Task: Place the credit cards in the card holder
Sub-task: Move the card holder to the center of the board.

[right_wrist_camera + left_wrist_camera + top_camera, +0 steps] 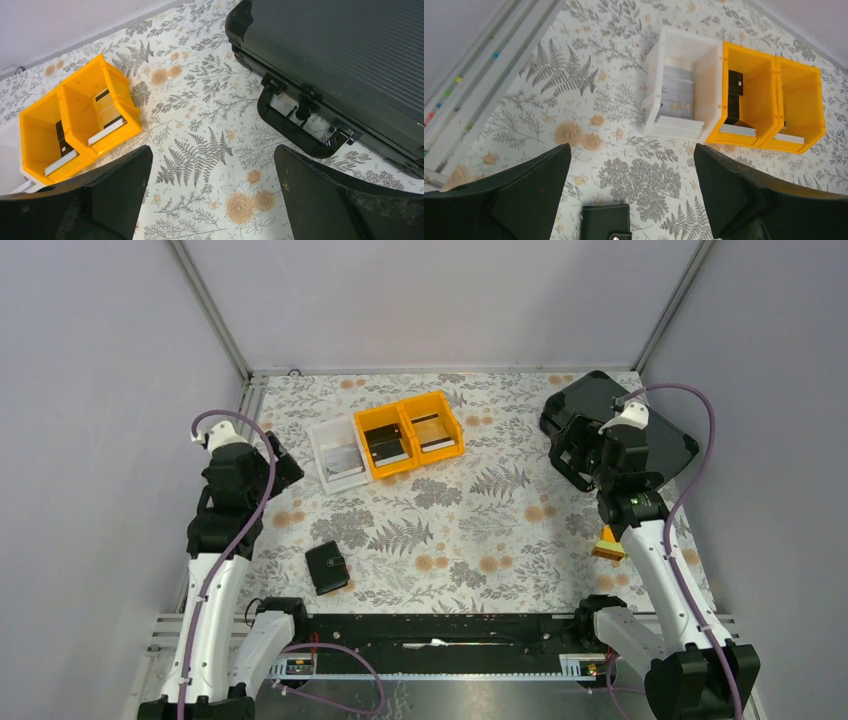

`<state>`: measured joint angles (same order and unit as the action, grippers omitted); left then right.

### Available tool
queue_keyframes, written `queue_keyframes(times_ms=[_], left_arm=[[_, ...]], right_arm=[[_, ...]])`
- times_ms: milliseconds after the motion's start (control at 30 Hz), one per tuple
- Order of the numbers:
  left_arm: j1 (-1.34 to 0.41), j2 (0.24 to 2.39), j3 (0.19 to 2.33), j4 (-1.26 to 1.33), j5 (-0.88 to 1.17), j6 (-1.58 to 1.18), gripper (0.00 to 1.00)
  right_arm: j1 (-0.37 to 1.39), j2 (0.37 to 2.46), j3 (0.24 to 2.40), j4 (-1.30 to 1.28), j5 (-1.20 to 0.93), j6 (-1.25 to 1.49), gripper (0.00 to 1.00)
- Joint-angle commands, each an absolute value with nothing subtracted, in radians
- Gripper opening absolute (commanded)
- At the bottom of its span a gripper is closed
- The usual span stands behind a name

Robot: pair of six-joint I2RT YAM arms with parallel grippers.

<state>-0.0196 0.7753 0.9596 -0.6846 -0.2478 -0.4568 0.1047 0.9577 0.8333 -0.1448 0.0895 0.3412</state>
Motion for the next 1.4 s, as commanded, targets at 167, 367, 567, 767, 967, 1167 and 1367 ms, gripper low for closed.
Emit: queue_keyframes(times_ms=[167, 367, 567, 767, 967, 1167, 1367], left_arm=[[-0.036, 0.772, 0.747, -0.710, -0.138, -0.756, 0.99], [-0.085, 0.749, 0.592, -0.702, -0.169, -0.894, 0.99], [-0.085, 0.846, 0.518, -0.765, -0.216, -1.004, 0.99], [-0.086, 0.844, 0.483, -0.794, -0.236, -1.016, 0.99], [-0.086, 0.839, 0.407, -0.732, -0.084, -0.989, 0.84], [-0.100, 0.844, 0.373, -0.652, -0.009, -0.966, 0.73], [-0.241, 0.942, 0.384, -0.516, 0.019, -0.994, 0.73]], right_arm=[[0.102, 0.966, 0.810, -0.103, 0.037, 0.346, 0.99], [0.103, 0.971, 0.781, -0.082, 0.006, 0.343, 0.99], [0.103, 0.962, 0.761, -0.075, -0.027, 0.344, 0.99], [0.101, 0.953, 0.755, -0.074, -0.021, 0.342, 0.99], [0.102, 0.961, 0.757, -0.071, -0.024, 0.341, 0.99], [0.103, 0.961, 0.756, -0.070, -0.030, 0.341, 0.99], [0.102, 0.959, 0.755, -0.061, -0.060, 0.342, 0.97]])
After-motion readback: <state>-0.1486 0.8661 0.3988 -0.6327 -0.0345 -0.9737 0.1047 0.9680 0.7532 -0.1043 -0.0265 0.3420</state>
